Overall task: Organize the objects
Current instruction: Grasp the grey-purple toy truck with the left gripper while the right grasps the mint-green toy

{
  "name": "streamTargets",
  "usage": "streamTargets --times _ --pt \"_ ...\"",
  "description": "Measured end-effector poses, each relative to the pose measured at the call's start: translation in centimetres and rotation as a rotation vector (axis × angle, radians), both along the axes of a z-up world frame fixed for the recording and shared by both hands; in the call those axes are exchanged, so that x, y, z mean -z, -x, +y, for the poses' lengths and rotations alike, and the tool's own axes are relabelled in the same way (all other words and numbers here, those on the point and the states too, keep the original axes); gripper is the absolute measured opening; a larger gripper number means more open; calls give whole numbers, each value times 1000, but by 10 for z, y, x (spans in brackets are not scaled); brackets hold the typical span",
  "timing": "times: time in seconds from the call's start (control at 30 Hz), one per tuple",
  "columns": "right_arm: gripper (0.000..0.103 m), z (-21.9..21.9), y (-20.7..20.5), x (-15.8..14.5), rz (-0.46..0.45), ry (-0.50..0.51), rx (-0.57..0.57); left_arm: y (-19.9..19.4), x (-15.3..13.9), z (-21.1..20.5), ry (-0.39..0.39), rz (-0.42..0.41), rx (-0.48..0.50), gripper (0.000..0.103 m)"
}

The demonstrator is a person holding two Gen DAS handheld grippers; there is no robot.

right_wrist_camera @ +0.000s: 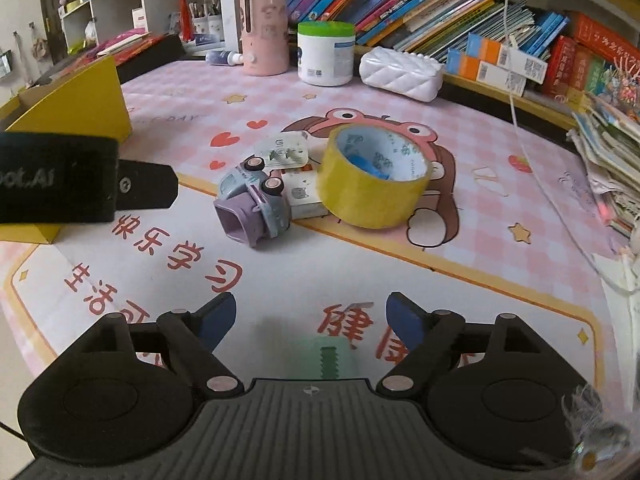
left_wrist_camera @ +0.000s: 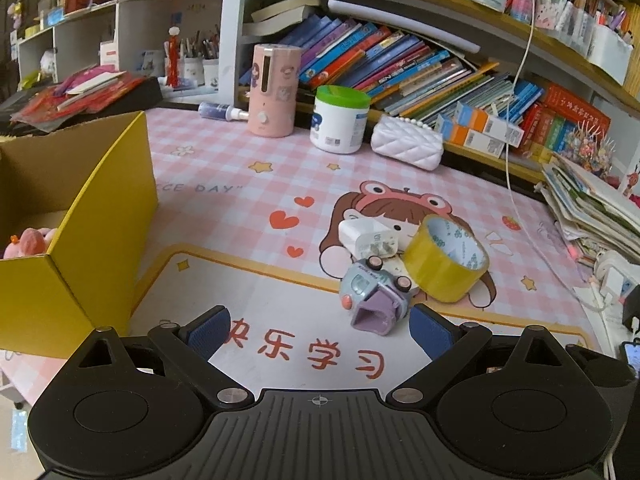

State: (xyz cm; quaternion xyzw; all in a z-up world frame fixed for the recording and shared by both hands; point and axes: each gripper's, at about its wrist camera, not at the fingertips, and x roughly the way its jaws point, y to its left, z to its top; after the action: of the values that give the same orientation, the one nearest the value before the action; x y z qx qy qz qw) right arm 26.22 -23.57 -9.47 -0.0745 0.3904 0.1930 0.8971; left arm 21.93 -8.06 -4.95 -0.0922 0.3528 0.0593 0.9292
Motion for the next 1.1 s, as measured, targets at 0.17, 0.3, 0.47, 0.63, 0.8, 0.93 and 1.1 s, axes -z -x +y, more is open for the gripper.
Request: streamTargets --times 0.17,0.3,0.47,0.63,0.8,0.93,1.1 --pt "82 4 2 -4 5 13 -37 -2 -1 10 -4 4 -39 97" --pt "81 -5 11 -10 16 33 -41 -9 4 13 1 12 -53 97" --pt "78 -8 22 -5 33 61 -88 -22 12 7 22 33 -27 97" --pt "52 -19 18 2 91 48 -50 -31 14 -5 12 39 15 97" --pt "23 -25 16 2 84 27 -45 -42 19 -16 5 48 55 97" --pt "23 -32 14 -3 60 30 -26 -56 25 -25 -15 42 85 97" --pt "23 -39 13 -10 31 23 -10 -79 44 -37 -69 84 149 90"
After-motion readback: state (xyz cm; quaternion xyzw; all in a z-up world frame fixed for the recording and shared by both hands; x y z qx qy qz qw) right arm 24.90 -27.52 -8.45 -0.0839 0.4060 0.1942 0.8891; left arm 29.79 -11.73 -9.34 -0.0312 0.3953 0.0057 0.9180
